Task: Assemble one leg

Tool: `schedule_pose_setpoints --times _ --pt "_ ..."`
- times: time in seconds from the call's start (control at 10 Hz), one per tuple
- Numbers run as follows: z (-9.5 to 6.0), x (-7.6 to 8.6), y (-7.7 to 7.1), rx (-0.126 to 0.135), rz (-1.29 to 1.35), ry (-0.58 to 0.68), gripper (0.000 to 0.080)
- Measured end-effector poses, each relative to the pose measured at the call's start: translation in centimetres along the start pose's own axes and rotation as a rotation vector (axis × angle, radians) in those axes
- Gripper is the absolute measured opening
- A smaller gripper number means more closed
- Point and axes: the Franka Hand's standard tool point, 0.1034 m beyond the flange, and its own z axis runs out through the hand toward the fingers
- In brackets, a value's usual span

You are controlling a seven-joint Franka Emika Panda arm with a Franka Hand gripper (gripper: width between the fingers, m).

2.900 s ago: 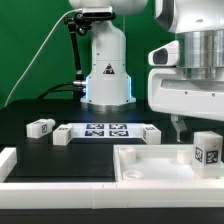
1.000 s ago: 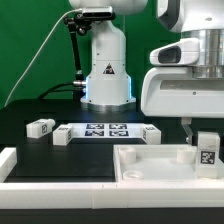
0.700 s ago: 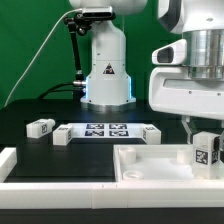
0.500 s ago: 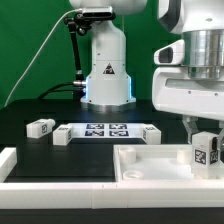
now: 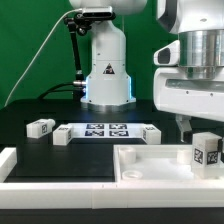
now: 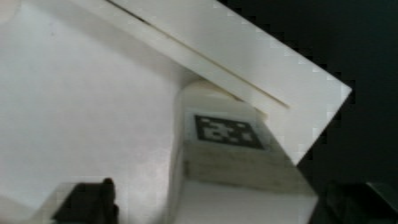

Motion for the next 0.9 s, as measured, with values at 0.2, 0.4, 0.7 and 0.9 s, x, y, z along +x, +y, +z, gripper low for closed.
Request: schedule_pose_setpoints --times 0.2,0.4,0.7,0.9 --pt "-0.04 -0.1 -0.1 -0.001 -0.236 0.002 0.0645" --pt "-0.03 -0.38 -0.25 -0.004 -0.483 0.003 0.0645" --pt "-0.01 0.1 -0.04 -0.006 -0.8 0.007 0.0649" --pt "0.12 0.27 0.14 -0.01 -0.97 0.007 0.0649"
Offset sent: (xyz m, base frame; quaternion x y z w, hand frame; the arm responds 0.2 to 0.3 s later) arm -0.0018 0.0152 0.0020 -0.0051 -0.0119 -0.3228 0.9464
